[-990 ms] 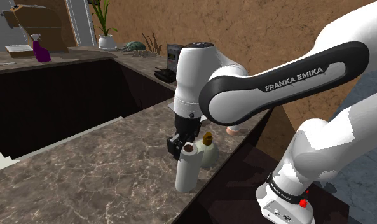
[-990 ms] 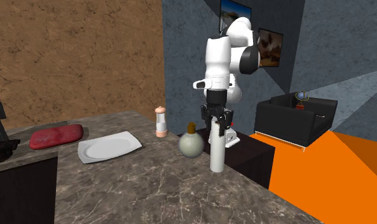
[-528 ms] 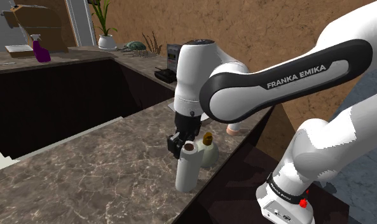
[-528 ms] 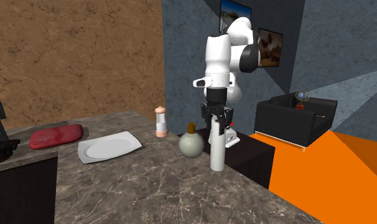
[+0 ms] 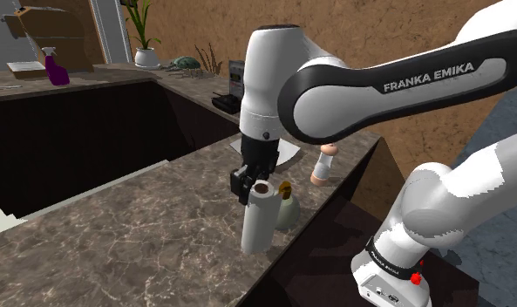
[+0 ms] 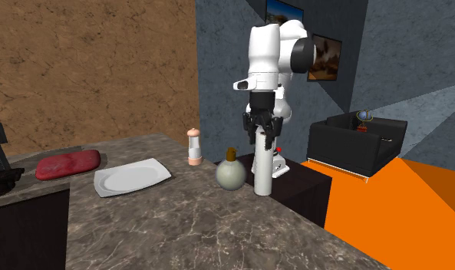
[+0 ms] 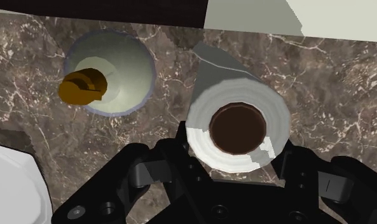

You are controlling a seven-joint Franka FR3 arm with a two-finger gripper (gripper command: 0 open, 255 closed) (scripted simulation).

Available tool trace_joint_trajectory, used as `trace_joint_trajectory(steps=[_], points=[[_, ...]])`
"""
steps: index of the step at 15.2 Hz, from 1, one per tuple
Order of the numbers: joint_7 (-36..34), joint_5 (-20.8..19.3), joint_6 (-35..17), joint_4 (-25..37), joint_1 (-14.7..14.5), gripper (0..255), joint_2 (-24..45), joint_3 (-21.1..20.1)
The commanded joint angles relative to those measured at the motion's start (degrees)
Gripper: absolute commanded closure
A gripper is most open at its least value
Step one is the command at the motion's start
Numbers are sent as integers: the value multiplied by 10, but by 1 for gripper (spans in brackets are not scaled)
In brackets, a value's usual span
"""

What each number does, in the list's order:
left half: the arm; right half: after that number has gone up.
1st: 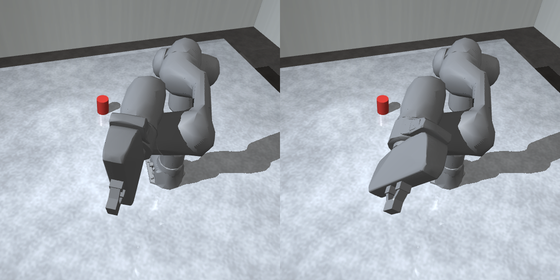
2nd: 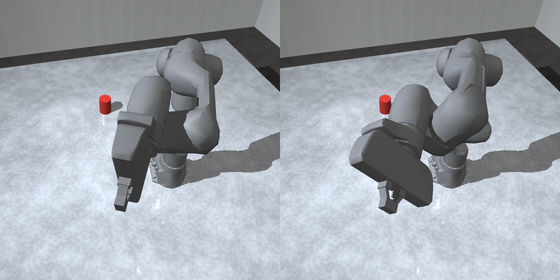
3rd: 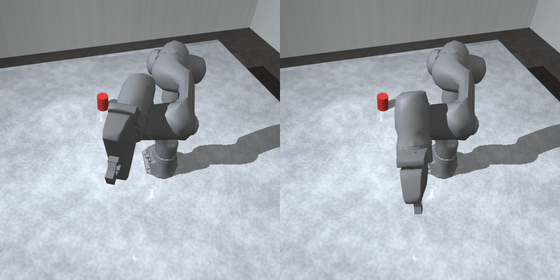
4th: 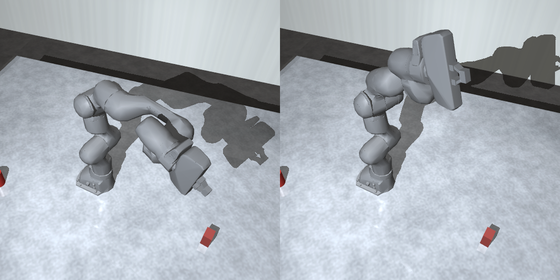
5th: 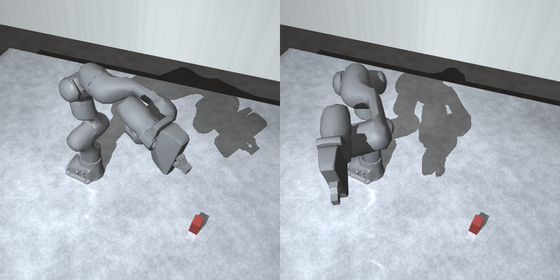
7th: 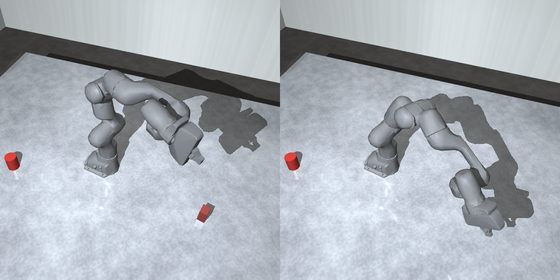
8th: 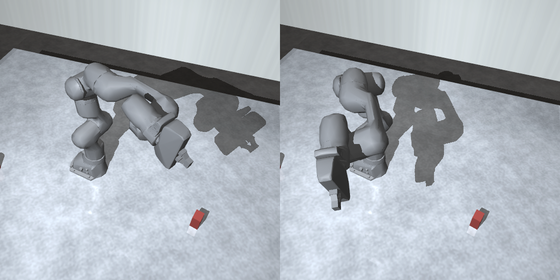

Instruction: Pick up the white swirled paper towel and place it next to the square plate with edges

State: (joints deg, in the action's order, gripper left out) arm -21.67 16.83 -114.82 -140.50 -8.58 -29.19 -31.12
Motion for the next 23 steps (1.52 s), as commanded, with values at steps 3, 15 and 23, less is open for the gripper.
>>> trace_joint_trajectory(steps=[3,15,23], points=[[0,-3,32,23,1,255,-8,8],[-3,-16,126,105,5,255,-20,29],[-7,-25,186,168,9,255,-17,39]])
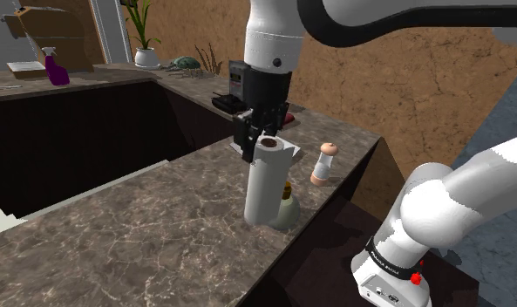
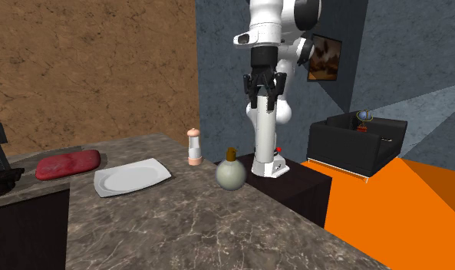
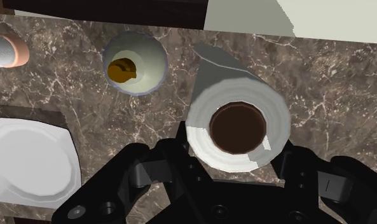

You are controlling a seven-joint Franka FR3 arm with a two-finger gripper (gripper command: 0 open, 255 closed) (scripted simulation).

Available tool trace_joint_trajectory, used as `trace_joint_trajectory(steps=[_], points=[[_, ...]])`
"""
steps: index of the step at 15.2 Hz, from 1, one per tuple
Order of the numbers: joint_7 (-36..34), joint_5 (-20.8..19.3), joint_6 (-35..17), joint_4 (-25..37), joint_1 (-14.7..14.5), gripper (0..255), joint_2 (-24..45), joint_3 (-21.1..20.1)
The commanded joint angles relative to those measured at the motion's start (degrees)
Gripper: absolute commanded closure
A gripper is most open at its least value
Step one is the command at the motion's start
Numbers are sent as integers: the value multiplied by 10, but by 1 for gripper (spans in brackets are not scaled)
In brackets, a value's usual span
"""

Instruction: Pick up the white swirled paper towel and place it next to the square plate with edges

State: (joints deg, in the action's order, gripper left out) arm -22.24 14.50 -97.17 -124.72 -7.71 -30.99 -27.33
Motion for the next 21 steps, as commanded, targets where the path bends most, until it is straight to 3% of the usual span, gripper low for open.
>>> trace_joint_trajectory(steps=[1,21], points=[[-2,-2,17,19,1,255,2,2],[-20,-25,162,209,15,255,49,13]])
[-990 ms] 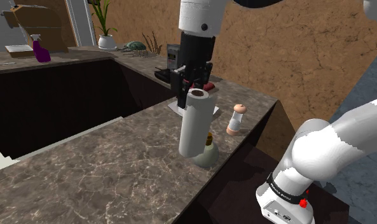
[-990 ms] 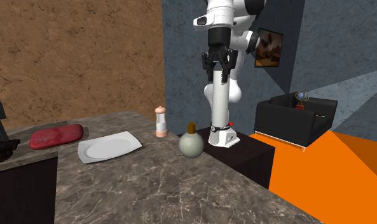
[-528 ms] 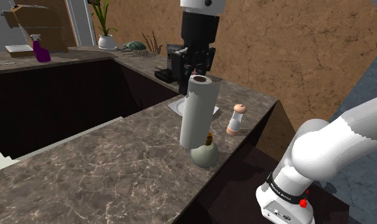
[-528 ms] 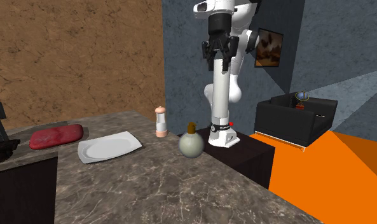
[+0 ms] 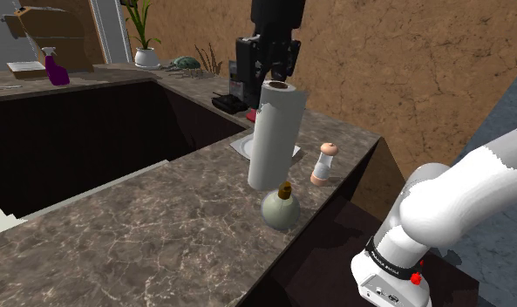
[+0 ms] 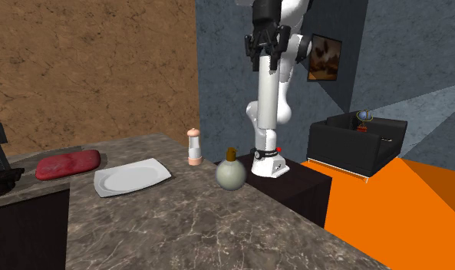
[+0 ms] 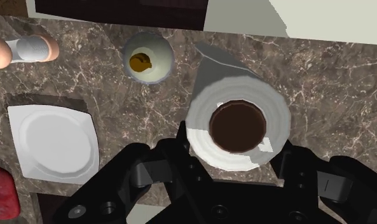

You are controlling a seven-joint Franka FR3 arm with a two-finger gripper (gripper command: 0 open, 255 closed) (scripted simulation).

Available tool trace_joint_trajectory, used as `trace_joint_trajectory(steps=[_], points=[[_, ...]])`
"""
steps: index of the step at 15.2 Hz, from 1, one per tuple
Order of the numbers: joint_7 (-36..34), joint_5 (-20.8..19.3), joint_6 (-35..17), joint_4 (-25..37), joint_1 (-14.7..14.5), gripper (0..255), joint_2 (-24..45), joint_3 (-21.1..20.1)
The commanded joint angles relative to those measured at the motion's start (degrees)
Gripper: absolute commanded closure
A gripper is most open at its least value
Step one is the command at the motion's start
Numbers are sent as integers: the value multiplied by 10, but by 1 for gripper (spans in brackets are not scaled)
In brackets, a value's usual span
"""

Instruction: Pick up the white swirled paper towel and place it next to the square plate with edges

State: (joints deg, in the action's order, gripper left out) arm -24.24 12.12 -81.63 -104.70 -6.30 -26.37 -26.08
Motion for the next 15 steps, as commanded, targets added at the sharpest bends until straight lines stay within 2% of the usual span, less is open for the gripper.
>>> trace_joint_trajectory(steps=[1,8,15], points=[[16,-3,8,-1,3,255,-6,14],[122,-29,17,-52,19,255,-53,102],[224,-70,21,-73,41,255,-67,185]])
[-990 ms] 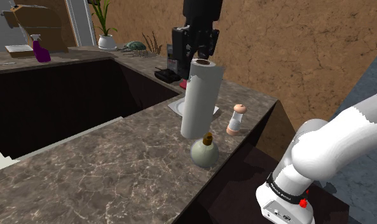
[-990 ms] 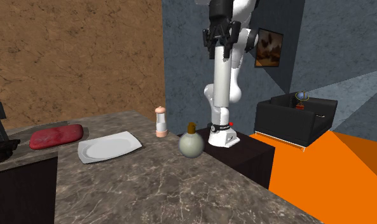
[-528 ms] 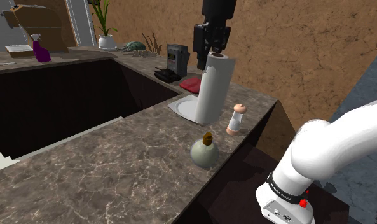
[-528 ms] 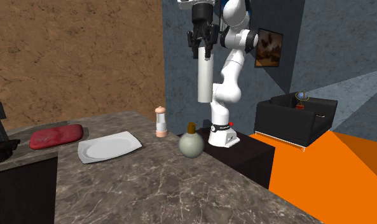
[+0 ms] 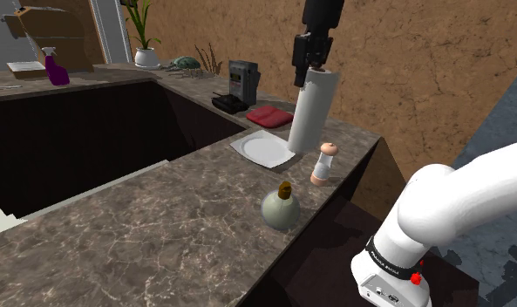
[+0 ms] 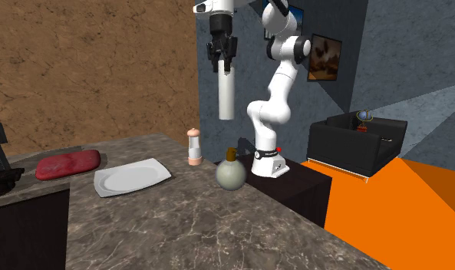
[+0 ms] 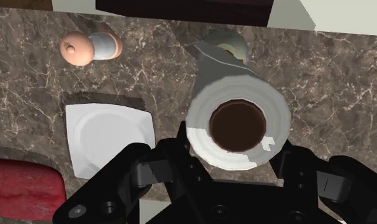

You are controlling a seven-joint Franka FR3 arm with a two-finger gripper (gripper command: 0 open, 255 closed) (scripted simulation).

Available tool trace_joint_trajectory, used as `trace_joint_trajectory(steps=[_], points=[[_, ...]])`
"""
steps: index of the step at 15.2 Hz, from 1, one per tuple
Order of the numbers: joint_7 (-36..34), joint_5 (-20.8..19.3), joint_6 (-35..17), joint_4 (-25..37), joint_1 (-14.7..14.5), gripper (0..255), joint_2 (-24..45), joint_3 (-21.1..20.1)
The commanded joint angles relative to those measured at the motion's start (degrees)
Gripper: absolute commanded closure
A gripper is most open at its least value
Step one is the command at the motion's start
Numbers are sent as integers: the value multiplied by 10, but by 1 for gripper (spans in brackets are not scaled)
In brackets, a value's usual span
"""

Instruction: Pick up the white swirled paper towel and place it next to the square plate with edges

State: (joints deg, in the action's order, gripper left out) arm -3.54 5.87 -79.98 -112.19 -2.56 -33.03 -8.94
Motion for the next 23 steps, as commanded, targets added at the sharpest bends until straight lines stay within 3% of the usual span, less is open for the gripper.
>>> trace_joint_trajectory(steps=[1,12,23], points=[[31,-13,4,1,7,255,0,25],[186,-77,-3,35,45,255,44,148],[345,-100,-12,149,80,255,162,269]])
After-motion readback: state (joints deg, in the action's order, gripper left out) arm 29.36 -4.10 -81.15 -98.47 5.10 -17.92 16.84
